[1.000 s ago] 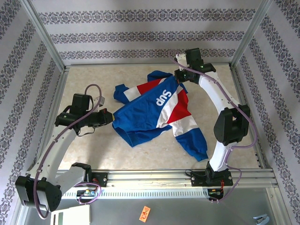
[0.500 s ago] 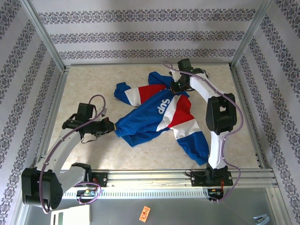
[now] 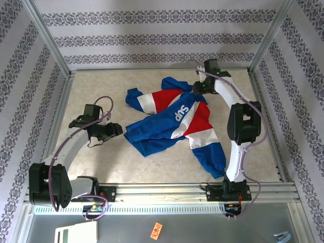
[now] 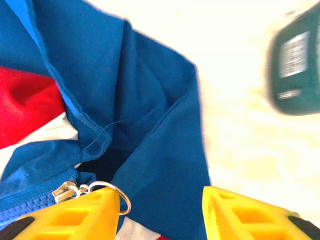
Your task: Zip up the jacket
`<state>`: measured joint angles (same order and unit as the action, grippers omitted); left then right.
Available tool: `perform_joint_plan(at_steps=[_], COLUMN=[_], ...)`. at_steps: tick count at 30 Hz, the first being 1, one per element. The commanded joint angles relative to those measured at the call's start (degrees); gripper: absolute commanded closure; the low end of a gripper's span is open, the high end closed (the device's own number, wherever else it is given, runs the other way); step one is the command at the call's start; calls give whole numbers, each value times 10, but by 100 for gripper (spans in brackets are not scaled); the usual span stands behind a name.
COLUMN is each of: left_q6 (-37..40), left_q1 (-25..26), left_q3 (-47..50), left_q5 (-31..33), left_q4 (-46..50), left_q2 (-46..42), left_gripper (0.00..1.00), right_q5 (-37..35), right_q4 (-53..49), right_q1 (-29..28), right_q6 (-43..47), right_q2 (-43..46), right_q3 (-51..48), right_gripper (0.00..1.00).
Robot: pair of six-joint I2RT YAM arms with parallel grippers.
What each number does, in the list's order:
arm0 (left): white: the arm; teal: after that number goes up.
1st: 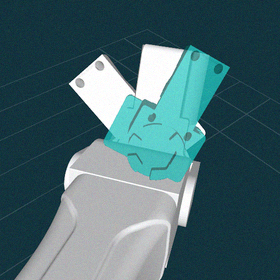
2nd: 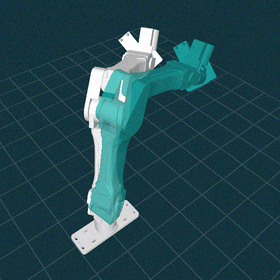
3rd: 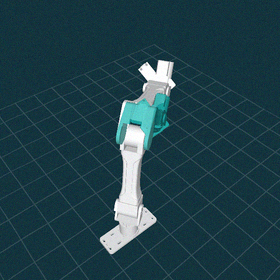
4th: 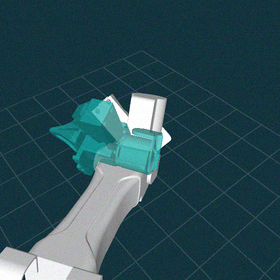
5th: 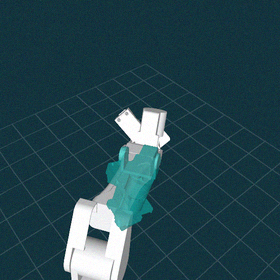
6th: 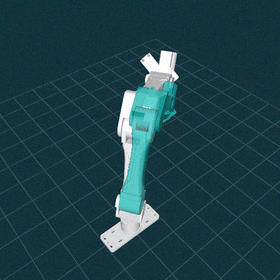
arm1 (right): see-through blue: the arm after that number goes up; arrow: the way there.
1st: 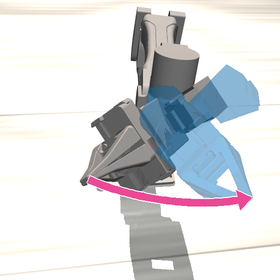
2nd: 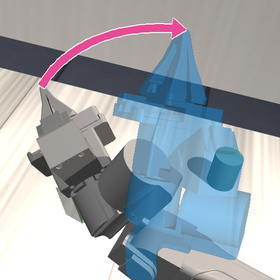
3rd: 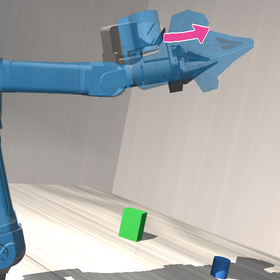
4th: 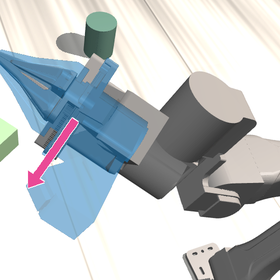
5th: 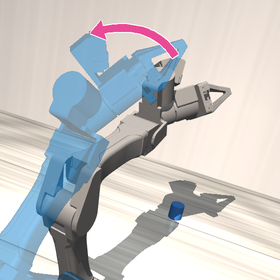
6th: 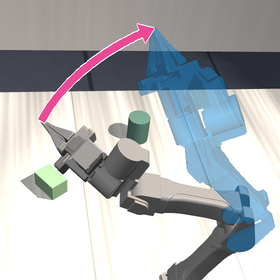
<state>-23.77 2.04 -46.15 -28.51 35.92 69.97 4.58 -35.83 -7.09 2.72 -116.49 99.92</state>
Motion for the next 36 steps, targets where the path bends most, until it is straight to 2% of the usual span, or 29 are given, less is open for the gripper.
perform_joint_plan(at_steps=[1,7,12,16,19,20,23,27,31,36], left_q6=[43,78,125,169,213,227,240,232,248,252], left_q1=[-15,-25,-28,-31,-33,-34,-34,-34,-34,-34], left_q3=[-41,-66,-58,-24,18,34,85,150,237,289], left_q5=[62,136,189,243,258,256,261,280,275,279], left_q4=[33,13,-32,-107,-189,-223,-313,-445,-610,-678], left_q2=[-24,-83,-133,-166,-180,-185,-189,-177,-156,-119], left_gripper=[50,31,19,9,0,0,0,0,0,0], right_q5=[-19,-1,1,0,-33,-45,-69,-106,-106,-124], right_q4=[41,78,105,196,295,322,361,414,521,608], right_q1=[-1,0,3,14,21,22,26,36,42,45], right_q6=[-18,-24,-27,-33,-37,-39,-38,-54,-38,-35], right_q2=[91,180,250,321,381,397,423,432,437,431], right_q3=[-17,-94,-168,-272,-371,-399,-448,-509,-601,-678], right_gripper=[48,41,40,37,26,17,7,3,2,2])
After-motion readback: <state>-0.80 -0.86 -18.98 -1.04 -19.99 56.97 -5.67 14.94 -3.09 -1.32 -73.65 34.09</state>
